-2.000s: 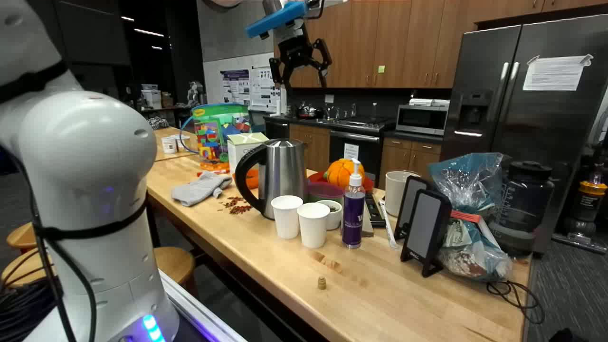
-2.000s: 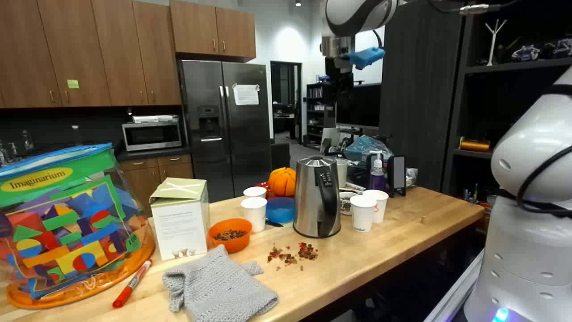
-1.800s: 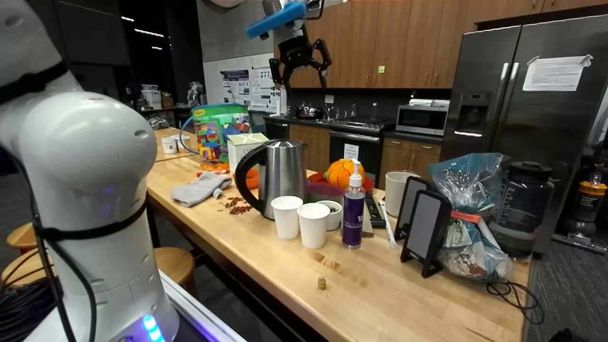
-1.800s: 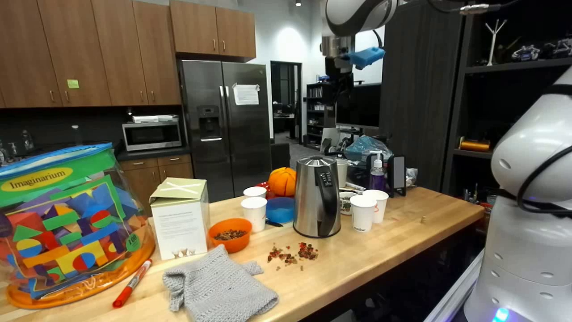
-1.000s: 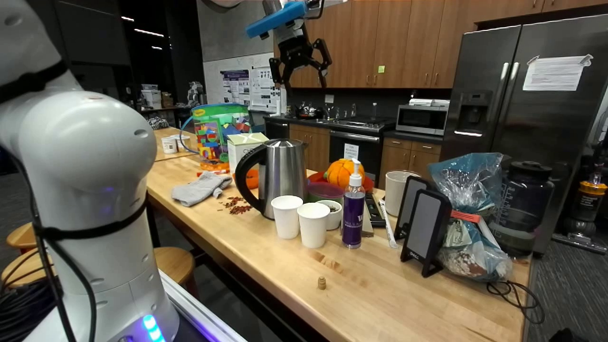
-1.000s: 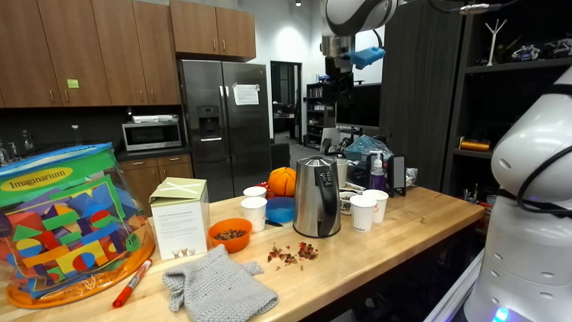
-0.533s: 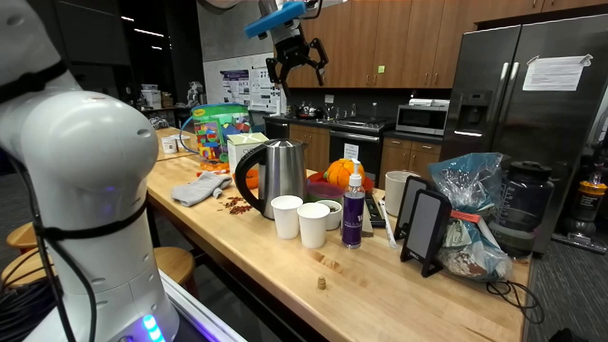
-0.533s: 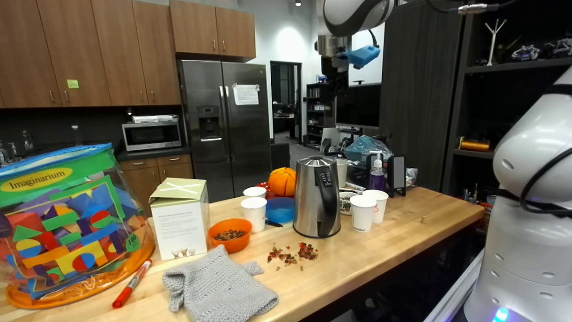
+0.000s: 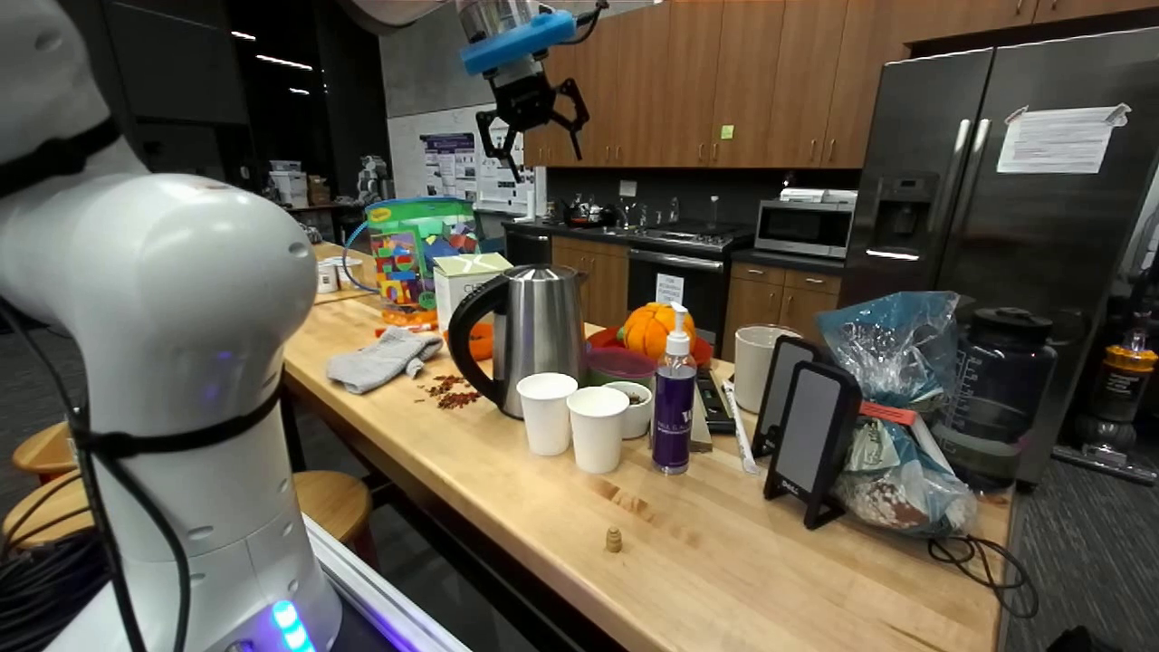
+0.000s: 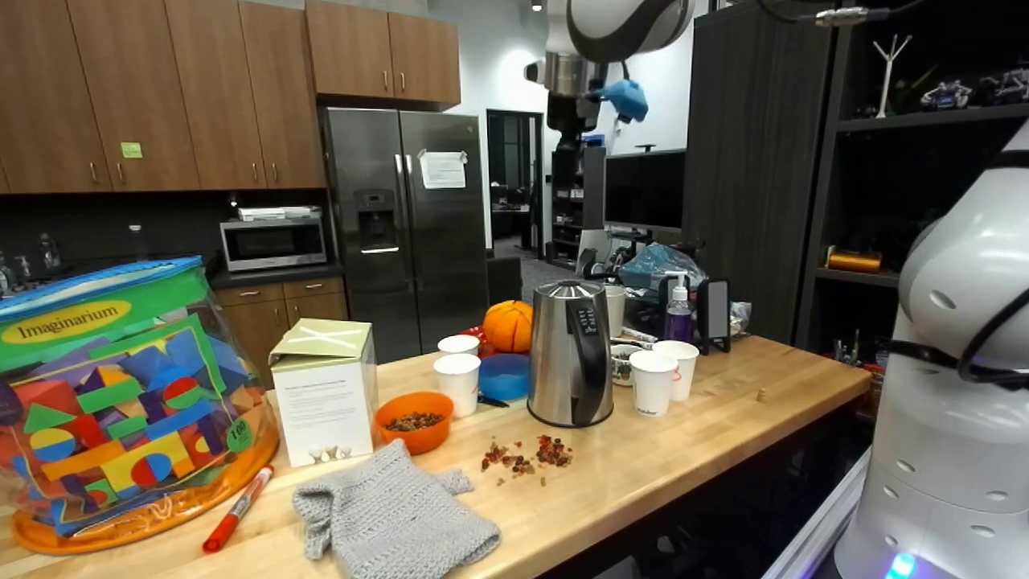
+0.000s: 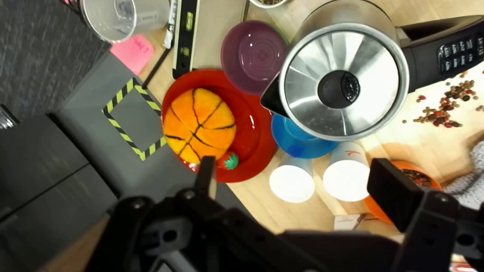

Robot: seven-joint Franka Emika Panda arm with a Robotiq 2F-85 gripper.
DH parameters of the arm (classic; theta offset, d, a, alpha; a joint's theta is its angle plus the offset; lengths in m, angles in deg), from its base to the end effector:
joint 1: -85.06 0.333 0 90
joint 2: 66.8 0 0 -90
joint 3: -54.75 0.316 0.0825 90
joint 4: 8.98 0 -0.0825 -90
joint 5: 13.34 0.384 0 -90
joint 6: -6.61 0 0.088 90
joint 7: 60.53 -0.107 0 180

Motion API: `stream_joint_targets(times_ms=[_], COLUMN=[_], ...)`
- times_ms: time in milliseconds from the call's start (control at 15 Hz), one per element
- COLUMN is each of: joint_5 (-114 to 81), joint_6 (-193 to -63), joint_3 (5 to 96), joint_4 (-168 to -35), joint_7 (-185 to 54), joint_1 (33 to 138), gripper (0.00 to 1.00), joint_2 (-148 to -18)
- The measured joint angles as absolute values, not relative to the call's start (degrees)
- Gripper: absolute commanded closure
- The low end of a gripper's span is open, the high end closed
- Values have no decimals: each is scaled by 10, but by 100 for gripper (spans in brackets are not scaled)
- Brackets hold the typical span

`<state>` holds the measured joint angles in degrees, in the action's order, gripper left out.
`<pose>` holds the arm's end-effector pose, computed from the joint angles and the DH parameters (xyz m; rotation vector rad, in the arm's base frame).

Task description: Move the orange bowl backwards then move the kettle to the left.

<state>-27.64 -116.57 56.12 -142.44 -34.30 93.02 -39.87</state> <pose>0.4331 0.0620 0.5459 2.6564 1.0093 0.3592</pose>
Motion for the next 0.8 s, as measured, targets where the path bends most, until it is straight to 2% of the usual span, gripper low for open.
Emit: stream_joint_targets(times_ms=[400,800], joint_5=[-164,-131], joint_6=[-1174,-1165], joint_3=[527,537], joint_4=[-1431,-1452], joint_7=[-158,-38], joint_1=[992,1015], gripper=[0,0], joint_2=[-400,-420])
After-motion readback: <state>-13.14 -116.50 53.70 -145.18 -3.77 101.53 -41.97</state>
